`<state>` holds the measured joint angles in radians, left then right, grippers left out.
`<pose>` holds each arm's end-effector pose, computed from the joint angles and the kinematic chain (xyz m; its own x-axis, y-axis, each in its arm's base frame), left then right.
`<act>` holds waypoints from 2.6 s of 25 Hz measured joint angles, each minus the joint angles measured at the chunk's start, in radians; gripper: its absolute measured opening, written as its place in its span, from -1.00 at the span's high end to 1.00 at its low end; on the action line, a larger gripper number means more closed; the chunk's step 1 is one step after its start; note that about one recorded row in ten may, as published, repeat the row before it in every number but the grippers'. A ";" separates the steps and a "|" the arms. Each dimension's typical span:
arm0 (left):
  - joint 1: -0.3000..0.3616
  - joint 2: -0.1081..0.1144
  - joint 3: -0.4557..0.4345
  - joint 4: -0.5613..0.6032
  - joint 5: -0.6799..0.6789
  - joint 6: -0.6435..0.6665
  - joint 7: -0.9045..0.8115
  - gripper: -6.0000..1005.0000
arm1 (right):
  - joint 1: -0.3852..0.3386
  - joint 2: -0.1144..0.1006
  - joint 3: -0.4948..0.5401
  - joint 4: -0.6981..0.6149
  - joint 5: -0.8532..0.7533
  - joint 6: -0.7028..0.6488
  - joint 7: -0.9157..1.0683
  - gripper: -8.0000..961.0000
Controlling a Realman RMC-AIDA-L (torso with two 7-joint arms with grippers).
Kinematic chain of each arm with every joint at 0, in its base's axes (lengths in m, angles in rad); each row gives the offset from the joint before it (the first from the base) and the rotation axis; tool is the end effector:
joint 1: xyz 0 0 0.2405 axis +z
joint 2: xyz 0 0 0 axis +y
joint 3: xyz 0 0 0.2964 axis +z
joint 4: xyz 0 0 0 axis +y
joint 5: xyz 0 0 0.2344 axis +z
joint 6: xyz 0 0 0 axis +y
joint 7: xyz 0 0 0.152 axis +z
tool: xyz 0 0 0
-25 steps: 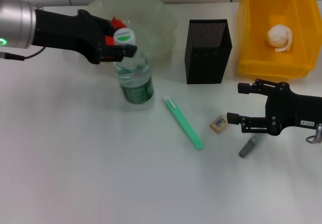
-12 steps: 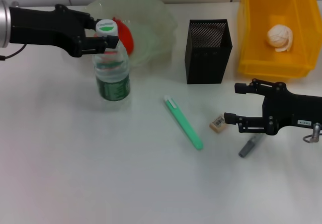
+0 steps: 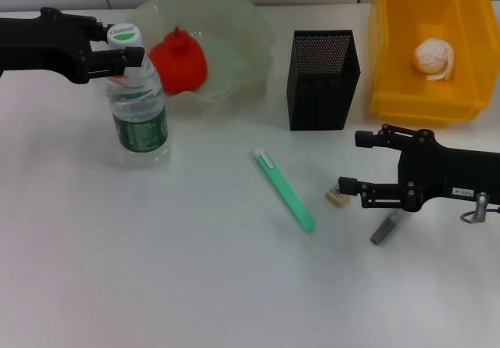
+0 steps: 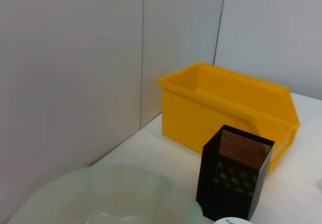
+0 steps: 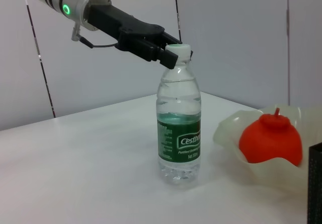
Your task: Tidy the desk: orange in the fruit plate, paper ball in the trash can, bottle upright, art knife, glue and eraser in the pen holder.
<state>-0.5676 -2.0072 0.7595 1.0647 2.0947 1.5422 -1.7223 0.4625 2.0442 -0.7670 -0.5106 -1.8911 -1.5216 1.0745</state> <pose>-0.2630 0.4212 0.0691 0.8907 0.3017 0.3402 0.4172 -0.8397 -0.3477 0.3345 0.3420 -0.0415 0.8411 -0.2007 -0.5023 -0.3500 -0.9099 -0.2225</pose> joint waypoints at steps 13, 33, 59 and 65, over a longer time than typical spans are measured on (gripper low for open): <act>0.032 0.007 -0.027 -0.013 0.000 -0.078 0.020 0.11 | 0.010 0.013 0.003 0.006 -0.002 0.002 -0.003 -0.74; 0.037 0.001 -0.028 -0.031 0.001 -0.125 0.032 0.11 | 0.010 0.014 0.009 0.006 -0.002 0.003 -0.004 -0.74; 0.053 -0.004 -0.061 -0.005 -0.202 -0.093 0.038 -0.50 | 0.010 0.015 0.009 0.006 0.004 0.003 0.003 -0.74; 0.073 0.021 -0.067 -0.123 -0.492 0.154 0.085 -0.50 | 0.011 0.014 0.009 0.006 0.006 0.002 0.006 -0.74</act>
<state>-0.4949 -1.9857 0.6921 0.9420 1.6030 1.6967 -1.6374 0.4733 2.0586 -0.7578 -0.5047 -1.8847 -1.5196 1.0808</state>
